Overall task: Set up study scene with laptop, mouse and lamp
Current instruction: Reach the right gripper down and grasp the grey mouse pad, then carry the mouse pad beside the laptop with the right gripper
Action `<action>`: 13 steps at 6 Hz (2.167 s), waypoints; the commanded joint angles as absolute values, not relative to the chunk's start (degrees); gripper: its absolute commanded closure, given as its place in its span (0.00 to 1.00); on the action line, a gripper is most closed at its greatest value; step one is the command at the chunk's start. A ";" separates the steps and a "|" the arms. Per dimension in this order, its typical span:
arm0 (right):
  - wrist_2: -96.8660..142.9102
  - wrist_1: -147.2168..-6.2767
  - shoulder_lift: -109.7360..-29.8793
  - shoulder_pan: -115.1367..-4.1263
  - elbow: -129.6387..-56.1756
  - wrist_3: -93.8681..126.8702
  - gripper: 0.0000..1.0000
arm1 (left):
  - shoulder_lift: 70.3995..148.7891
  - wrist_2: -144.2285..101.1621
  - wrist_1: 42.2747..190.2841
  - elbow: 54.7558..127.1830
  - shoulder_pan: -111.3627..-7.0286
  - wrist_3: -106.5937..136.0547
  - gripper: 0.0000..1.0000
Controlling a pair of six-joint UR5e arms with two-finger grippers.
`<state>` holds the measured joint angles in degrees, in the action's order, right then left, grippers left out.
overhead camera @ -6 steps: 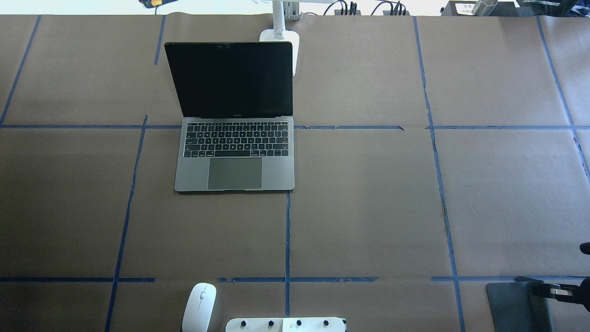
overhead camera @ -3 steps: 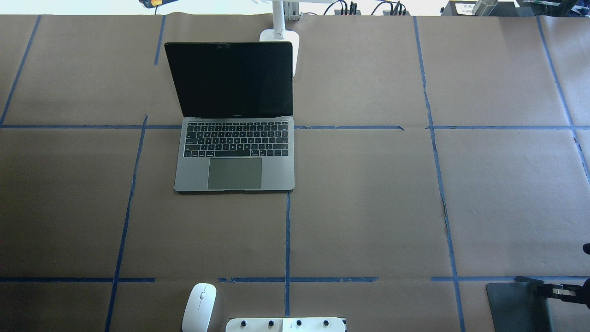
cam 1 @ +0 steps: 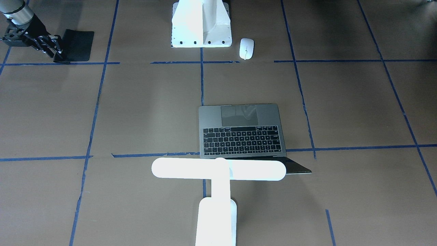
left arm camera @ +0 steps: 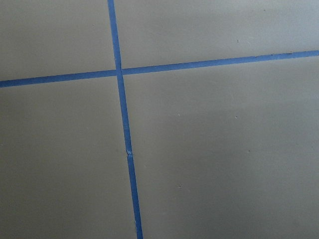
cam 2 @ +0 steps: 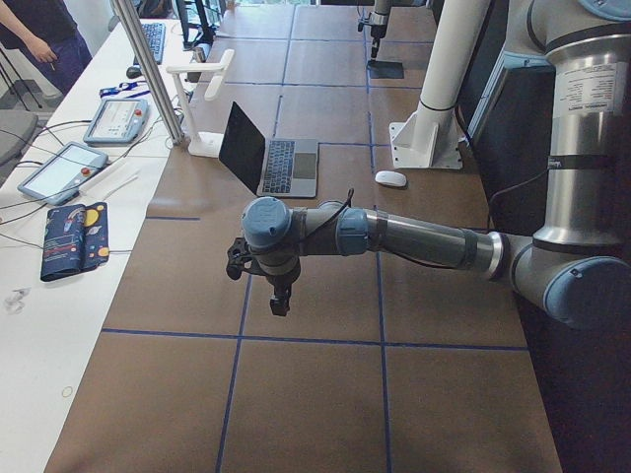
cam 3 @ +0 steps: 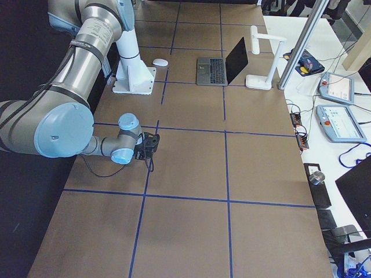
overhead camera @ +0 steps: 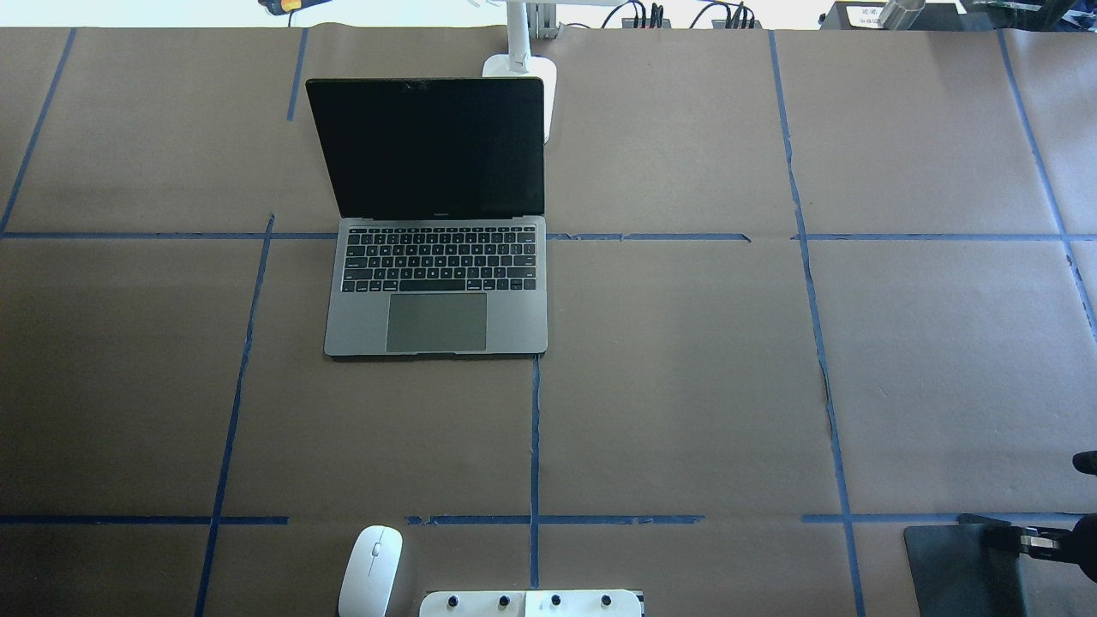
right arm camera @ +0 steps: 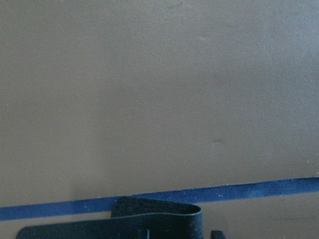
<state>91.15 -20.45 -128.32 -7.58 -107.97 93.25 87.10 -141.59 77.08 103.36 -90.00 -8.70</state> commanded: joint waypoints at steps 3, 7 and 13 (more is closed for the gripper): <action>91.05 -20.30 -127.62 -7.82 -107.31 93.34 1.00 | 86.31 -141.59 77.08 104.23 -90.00 -8.70 0.00; 92.36 -20.04 -126.58 -13.06 -111.35 93.25 1.00 | 85.61 -141.68 77.08 104.85 -90.00 -8.70 0.00; 105.56 -57.17 -83.98 -35.58 -108.56 92.20 1.00 | 85.61 -141.68 77.08 105.64 -90.00 -8.61 0.00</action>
